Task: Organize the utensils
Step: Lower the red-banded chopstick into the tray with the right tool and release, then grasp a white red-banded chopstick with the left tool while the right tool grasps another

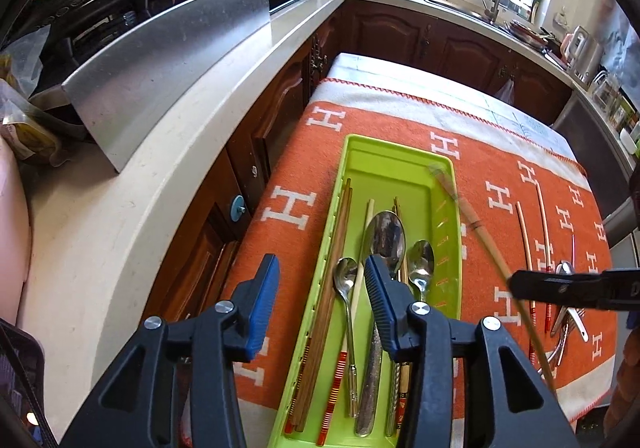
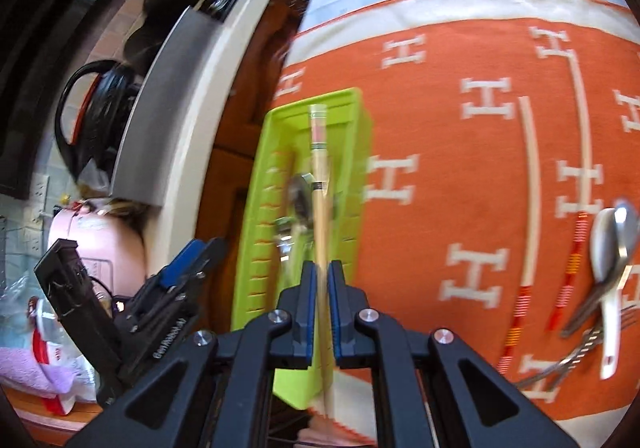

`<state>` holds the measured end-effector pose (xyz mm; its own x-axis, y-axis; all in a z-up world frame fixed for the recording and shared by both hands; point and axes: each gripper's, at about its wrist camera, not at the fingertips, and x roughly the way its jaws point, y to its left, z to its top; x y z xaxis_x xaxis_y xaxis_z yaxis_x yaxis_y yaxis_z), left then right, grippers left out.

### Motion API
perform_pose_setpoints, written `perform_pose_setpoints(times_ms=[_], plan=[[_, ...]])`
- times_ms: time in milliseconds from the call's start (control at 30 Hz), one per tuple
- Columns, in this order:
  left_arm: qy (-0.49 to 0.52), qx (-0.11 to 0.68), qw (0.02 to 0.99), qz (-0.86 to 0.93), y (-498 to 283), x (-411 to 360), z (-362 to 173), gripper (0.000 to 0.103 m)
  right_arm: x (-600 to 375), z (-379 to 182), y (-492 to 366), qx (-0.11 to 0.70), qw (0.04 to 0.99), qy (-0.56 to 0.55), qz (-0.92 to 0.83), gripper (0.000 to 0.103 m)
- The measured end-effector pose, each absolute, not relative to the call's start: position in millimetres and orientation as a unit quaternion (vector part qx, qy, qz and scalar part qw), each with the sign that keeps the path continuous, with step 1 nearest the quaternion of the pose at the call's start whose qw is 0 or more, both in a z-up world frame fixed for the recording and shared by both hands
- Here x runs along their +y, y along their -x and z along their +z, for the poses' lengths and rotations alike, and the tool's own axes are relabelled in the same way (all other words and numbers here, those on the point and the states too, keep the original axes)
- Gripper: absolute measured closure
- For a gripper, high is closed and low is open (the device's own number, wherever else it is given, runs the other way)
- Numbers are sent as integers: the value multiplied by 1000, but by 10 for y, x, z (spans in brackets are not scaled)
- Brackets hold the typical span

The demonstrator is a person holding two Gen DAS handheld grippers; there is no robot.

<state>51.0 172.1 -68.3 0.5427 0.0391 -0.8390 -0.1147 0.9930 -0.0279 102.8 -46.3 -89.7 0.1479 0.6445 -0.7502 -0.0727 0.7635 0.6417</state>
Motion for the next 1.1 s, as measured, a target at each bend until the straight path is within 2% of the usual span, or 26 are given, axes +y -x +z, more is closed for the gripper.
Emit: perform_pose_setpoints(times_ms=[200, 267, 467, 633, 1100], plan=[[46, 475, 877, 53, -462, 1811, -664, 60, -151, -1057, -1113, 628, 701, -242, 235, 97], [49, 476, 877, 54, -448, 1830, -661, 60, -105, -1102, -1075, 634, 691, -244, 245, 94], [49, 477, 876, 53, -456, 1825, -654, 59, 75, -1037, -933, 629, 702, -184, 277, 92], [39, 479, 876, 42, -465, 1717, -658, 56, -118, -1054, -932, 624, 715, -176, 262, 92], [1, 496, 866, -54, -549, 883, -659, 56, -975, -1069, -857, 587, 772, -153, 188, 92]])
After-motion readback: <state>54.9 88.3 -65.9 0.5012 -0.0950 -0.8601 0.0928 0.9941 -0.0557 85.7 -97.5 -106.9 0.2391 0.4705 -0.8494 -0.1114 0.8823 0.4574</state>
